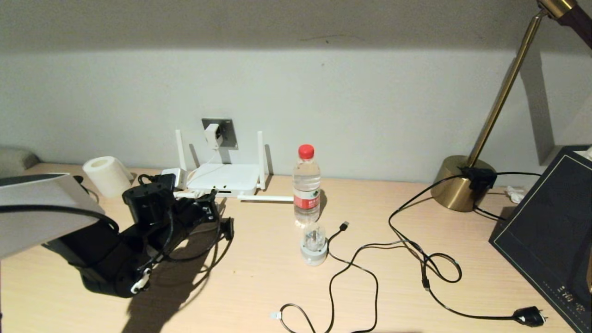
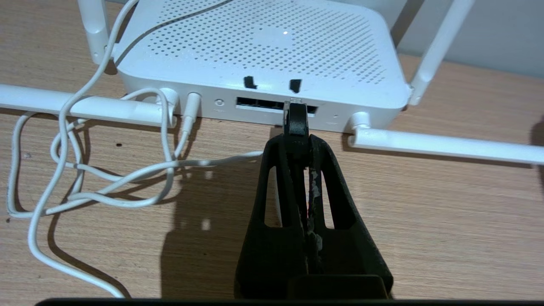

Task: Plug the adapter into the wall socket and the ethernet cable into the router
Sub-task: Align cable and router interface

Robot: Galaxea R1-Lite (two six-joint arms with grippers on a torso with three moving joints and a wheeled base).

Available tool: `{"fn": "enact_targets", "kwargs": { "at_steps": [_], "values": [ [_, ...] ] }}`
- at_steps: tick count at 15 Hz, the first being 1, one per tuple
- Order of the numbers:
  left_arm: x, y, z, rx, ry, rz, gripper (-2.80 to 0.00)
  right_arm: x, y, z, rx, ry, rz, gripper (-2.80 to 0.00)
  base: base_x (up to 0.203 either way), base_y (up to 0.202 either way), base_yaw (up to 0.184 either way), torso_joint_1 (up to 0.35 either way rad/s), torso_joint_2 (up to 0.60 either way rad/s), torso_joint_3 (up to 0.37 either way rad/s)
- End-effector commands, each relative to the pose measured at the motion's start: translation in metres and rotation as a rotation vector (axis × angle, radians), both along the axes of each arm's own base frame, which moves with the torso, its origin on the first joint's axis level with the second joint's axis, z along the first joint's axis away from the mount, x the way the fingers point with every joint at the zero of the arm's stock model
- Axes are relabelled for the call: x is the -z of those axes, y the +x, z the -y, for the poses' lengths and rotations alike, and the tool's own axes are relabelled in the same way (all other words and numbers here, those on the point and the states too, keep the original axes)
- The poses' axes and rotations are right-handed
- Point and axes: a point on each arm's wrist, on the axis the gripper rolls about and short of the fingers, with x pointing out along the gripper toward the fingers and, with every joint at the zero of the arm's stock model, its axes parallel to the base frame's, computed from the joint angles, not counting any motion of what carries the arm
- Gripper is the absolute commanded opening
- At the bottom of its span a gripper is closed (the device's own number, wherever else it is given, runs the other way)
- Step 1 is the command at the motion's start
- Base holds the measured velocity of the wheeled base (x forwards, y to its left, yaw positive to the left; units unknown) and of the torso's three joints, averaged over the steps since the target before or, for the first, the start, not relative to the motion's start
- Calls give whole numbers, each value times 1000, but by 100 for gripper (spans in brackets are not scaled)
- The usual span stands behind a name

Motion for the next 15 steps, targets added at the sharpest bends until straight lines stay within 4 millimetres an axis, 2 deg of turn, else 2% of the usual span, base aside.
{"fn": "enact_targets", "kwargs": {
  "at_steps": [1,8,15],
  "values": [
    [11,4,-4,-9,10,-17,-280,3,1,0,-1,-1,-9,-280,0,0,0,0,0,0],
    [21,8,-4,-7,35,-24,-280,3,1,0,-1,-1,-9,-280,0,0,0,0,0,0],
    [19,8,-4,-6,55,-1,-280,3,1,0,-1,-1,-9,-280,0,0,0,0,0,0]
  ]
}}
